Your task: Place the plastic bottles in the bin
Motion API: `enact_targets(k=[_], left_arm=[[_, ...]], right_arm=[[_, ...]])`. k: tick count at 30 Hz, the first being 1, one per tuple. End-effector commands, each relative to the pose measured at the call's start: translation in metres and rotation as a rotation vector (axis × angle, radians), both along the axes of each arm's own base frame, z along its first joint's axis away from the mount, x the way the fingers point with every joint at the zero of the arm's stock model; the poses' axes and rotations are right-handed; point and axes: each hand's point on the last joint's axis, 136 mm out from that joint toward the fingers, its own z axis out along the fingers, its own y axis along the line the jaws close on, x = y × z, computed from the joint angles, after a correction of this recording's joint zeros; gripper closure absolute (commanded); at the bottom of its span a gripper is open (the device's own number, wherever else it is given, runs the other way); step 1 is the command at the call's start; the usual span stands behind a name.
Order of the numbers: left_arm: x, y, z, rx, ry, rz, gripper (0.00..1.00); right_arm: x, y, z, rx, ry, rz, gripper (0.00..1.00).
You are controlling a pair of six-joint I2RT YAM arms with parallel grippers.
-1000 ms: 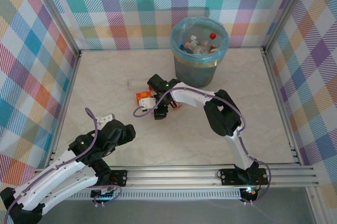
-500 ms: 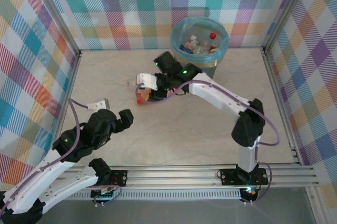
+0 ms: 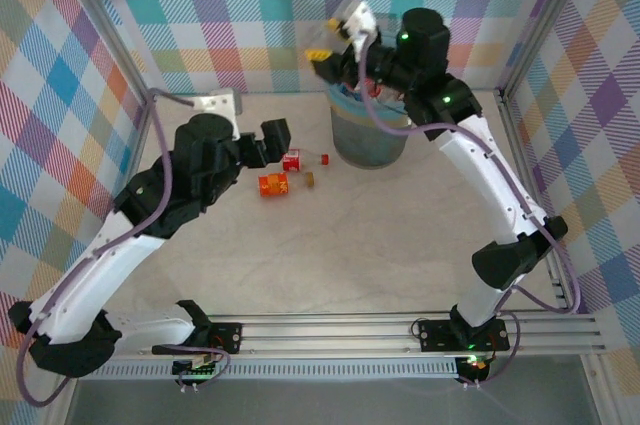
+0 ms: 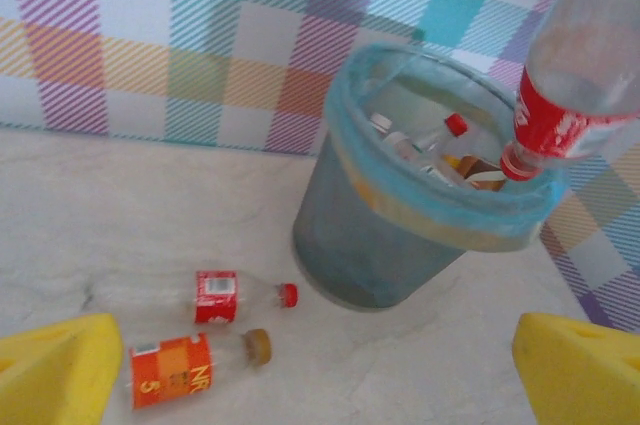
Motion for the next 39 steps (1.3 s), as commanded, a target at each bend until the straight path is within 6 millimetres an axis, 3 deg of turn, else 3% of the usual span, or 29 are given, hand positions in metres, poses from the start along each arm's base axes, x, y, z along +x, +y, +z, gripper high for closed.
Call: enact_targets(k=[1,6,12,24,30,39], left_arm=[[0.01,-0.021,0.014,-0.019,-0.035,-0.068,0.0],[0.018,-0.04,-0.005,-0.039,0.034,-0.102,0.0],[0.016,-0.038,-0.026,-0.039,0.086,-0.083,0.0],[0.01,-0.023,-0.046,-0.029,0.115,-0.035,0.0],[0.011,-0.025,-0.05,-0.031,0.122,-0.036,0.0],[0.015,-0.029,-0.055,-0.022,0.133,-0.035,0.0]], right_arm=[[0.029,-0.026,0.035,0.268,0.017,-0.013,0.54],[0.087,-0.048,0.009,0.434,0.149,-0.018,0.54],[0.126,-0.05,-0.044,0.518,0.298,-0.003,0.55],[0.161,-0.057,-0.172,0.417,0.529,-0.1,0.52],[0.18,-0.067,-0.209,0.407,0.594,-0.136,0.51],[0.194,-0.068,-0.245,0.354,0.664,-0.173,0.46]])
